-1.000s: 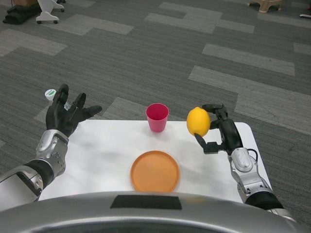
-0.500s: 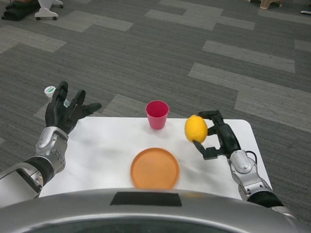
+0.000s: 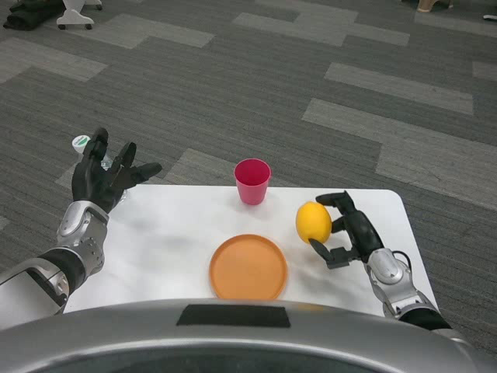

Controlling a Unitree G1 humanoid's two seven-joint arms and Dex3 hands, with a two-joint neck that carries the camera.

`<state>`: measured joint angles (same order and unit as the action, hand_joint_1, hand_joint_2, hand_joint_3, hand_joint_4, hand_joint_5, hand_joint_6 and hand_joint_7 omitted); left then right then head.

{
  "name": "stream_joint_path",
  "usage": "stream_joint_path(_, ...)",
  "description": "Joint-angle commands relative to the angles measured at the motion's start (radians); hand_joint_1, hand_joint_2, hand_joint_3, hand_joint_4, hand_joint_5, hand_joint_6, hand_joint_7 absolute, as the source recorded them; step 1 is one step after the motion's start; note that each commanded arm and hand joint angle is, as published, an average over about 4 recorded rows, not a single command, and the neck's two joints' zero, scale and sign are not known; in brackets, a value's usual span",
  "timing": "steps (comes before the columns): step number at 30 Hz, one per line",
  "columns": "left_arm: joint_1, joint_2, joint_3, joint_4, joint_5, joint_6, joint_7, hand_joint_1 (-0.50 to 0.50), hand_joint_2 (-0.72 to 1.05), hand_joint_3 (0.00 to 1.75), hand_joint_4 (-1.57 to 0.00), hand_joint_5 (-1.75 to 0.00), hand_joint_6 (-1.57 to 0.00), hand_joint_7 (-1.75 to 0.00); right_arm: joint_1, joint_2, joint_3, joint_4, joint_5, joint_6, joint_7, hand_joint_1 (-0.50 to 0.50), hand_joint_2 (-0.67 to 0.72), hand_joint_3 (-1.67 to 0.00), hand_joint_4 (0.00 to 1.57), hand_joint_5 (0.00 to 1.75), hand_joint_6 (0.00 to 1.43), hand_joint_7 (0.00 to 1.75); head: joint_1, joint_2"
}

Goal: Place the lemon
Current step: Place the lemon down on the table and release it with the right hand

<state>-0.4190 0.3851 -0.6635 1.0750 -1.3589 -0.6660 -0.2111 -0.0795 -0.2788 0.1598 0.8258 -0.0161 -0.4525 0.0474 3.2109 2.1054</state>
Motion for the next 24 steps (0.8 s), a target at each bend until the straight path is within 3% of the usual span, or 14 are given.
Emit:
stream_joint_path(1,-0.012,0.011,-0.001,0.002,-0.002,0.0,-0.004,0.5,1.05,0.09,-0.04,0.0,0.0,0.0,-0.011,-0.013,-0.021,0.056,-0.001,0.003,0.007,-0.42,-0.54,-1.43,0.0,1.75,0.06,1.54,-0.005,-0.005)
stream_joint_path(13,-0.012,0.011,-0.001,0.002,-0.002,0.0,-0.004,0.5,1.05,0.09,-0.04,0.0,0.0,0.0,-0.013,-0.026,-0.023,0.109,-0.063,0.009,0.077,-0.42,-0.54,-1.43,0.0,1.75,0.0,1.43,-0.003,-0.013)
stream_joint_path(19,-0.012,0.011,-0.001,0.002,-0.001,0.0,-0.004,0.5,1.05,0.09,-0.04,0.0,0.0,0.0,-0.017,-0.028,-0.033,0.11,-0.15,0.011,0.093,-0.42,-0.54,-1.43,0.0,1.65,0.0,1.33,0.002,-0.014)
stream_joint_path(24,-0.012,0.011,0.0,0.002,-0.001,0.0,-0.004,0.5,1.05,0.09,-0.04,0.0,0.0,0.0,-0.017,-0.028,-0.045,0.131,-0.164,0.01,0.097,-0.38,-0.54,-1.41,0.0,1.55,0.0,1.27,0.001,-0.014)
